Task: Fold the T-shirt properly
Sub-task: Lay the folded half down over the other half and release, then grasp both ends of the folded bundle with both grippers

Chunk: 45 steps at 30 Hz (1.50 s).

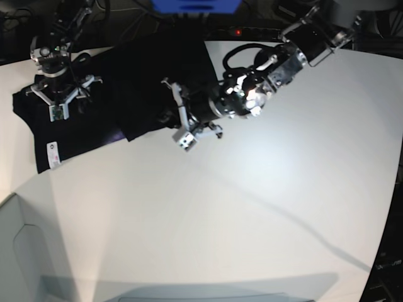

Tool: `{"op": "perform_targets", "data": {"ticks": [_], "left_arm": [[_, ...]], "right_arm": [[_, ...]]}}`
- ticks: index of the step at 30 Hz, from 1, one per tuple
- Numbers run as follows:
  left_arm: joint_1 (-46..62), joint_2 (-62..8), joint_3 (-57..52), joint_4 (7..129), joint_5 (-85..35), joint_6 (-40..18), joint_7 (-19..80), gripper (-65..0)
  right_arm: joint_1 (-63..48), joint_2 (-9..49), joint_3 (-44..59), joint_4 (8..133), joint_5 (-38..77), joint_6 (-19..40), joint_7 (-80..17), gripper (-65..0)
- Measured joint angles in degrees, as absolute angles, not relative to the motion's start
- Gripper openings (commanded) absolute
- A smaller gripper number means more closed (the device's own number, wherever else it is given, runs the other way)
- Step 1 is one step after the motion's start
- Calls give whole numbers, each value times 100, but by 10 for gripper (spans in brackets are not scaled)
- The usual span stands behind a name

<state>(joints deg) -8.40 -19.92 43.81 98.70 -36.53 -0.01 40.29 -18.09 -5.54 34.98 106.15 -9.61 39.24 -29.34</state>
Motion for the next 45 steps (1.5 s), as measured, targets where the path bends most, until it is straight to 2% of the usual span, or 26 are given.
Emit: {"op": "perform_targets", "data": {"ticks": [8, 11, 14, 23, 30, 37, 45], "left_arm": [[-338, -2174, 4230, 9358, -3618, -19, 4058, -512], [-403, -2154, 4169, 8879, -3898, -248, 3695, -512], [-727, -2040, 4182, 8374, -4108, -473, 3538, -512], [-1520, -2047, 4174, 7524, -3999, -451, 3059, -512], [-2329, -2071, 4152, 6654, -3730, -163, 2755, -512], [-2571, -2163, 4178, 6794, -3669, -10, 3000, -512], [-2344, -2530, 4141, 8193, -3688, 14, 3000, -512]], "right_arm": [[-1625, -554, 3496, 10617, -965, 3924, -2917, -272], [-1586, -556, 3496, 10617, -987, 3924, -2954, -272], [-1525, -554, 3489, 10619, -961, 3924, -2930, -272], [-1590, -716, 3483, 10857, -965, 3927, -2961, -272], [-1562, -934, 3544, 11437, -923, 3924, -2928, -271], [-1623, -923, 3527, 11406, -928, 3924, -2936, -270], [-1129, -923, 3546, 10567, -956, 3924, -3277, -269]]}}
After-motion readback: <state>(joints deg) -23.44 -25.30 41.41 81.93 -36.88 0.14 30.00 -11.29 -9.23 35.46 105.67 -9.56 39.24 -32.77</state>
